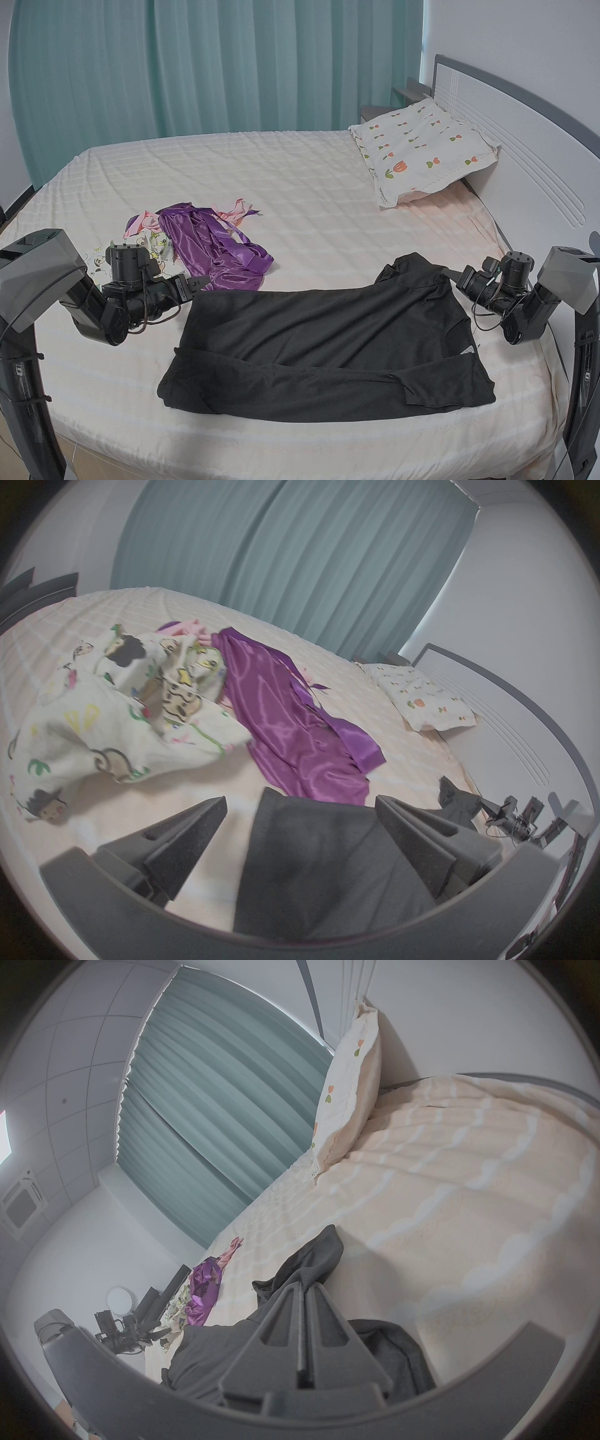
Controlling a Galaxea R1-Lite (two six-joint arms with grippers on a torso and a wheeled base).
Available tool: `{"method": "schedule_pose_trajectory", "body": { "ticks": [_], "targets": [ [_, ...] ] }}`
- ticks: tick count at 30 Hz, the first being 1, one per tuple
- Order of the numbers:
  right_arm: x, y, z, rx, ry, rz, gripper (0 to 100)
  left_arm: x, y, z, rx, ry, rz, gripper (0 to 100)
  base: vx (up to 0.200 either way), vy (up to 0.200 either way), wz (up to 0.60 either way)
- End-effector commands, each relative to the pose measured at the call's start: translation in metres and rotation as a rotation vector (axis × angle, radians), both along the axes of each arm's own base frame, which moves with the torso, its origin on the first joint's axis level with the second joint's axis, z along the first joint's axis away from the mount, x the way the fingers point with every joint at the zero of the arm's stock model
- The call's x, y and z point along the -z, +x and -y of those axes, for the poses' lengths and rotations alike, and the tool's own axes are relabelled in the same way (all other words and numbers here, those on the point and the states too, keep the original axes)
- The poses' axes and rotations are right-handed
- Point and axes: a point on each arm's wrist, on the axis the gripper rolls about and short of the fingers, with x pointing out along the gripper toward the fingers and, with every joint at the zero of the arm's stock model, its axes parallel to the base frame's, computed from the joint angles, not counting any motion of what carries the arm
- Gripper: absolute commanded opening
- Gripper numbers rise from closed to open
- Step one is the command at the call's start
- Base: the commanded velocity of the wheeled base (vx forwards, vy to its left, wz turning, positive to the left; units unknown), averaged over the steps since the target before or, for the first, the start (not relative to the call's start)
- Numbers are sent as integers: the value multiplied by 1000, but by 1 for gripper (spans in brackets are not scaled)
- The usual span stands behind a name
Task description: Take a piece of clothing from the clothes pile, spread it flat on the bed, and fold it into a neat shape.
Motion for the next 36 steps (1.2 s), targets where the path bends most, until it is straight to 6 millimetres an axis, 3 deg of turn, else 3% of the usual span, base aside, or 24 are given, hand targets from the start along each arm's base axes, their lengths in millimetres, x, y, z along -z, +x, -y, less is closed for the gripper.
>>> {"method": "schedule_pose_trajectory", "body": {
  "ticks": [1,9,23,31,32,36],
  "targets": [
    [13,-4,-5,-8,18,-31,0,10,2,16,41,3,-18,100,0,0,0],
    [11,-6,-6,-7,20,-20,0,34,23,31,-15,57,-9,100,0,0,0],
    [12,-11,-7,-11,20,-10,0,32,29,28,-33,62,2,100,0,0,0],
    [12,-10,-7,-10,21,-7,0,43,38,27,-47,55,-1,100,0,0,0],
    [12,-10,-7,-12,21,-7,0,43,38,27,-46,55,-2,0,0,0,0],
    [13,-10,-7,-10,21,-10,0,45,40,26,-53,55,-1,0,0,0,0]
  ]
}}
